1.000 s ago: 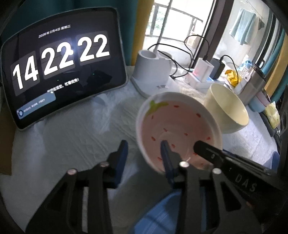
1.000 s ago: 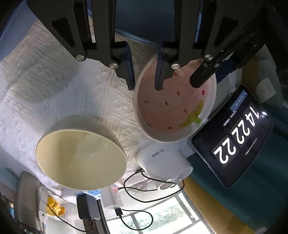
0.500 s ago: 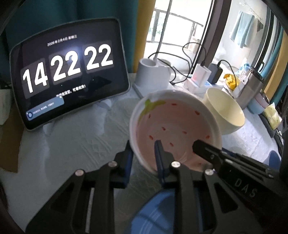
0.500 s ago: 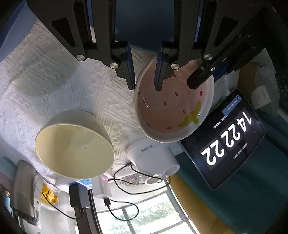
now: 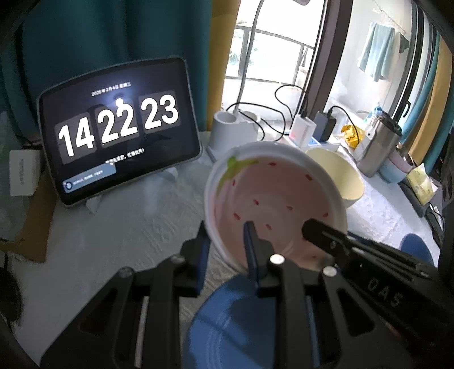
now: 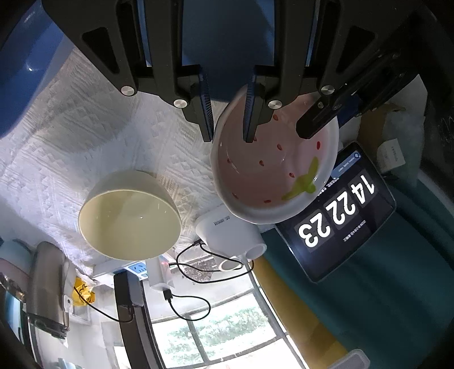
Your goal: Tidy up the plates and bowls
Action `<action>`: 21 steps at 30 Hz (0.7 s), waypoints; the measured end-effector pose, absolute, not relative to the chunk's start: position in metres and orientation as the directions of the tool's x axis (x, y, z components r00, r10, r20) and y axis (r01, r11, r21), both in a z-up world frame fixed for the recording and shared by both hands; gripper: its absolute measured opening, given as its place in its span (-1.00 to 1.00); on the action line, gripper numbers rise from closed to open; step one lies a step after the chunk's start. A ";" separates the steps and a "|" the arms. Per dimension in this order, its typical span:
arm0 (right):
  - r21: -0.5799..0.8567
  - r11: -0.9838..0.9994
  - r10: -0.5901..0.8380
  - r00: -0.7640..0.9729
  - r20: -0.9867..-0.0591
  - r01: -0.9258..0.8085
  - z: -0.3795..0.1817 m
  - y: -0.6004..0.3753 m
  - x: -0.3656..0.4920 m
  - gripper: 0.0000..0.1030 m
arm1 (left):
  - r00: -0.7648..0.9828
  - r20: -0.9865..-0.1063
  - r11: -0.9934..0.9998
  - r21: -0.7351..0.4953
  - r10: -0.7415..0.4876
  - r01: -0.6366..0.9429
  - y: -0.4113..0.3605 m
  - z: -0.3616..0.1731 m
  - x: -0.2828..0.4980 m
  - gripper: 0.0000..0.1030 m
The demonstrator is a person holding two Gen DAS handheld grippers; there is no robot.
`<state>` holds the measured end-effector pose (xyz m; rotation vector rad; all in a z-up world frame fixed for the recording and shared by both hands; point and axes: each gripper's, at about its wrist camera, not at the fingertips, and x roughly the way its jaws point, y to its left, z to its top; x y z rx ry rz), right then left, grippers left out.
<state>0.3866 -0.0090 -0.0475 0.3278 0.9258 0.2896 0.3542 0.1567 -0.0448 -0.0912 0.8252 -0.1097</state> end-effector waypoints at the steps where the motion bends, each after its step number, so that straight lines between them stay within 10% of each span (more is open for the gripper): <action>1: 0.397 0.911 0.383 0.571 -0.726 -0.107 -0.045 -0.009 0.384 -0.56 | 0.677 -0.725 0.990 -0.125 -0.132 0.059 0.157 -0.043 0.351 -0.53; 21: 0.390 0.908 0.395 0.623 -0.675 -0.152 -0.008 -0.027 0.343 -0.57 | 0.734 -0.667 0.991 -0.119 -0.129 0.065 0.139 -0.009 0.304 -0.53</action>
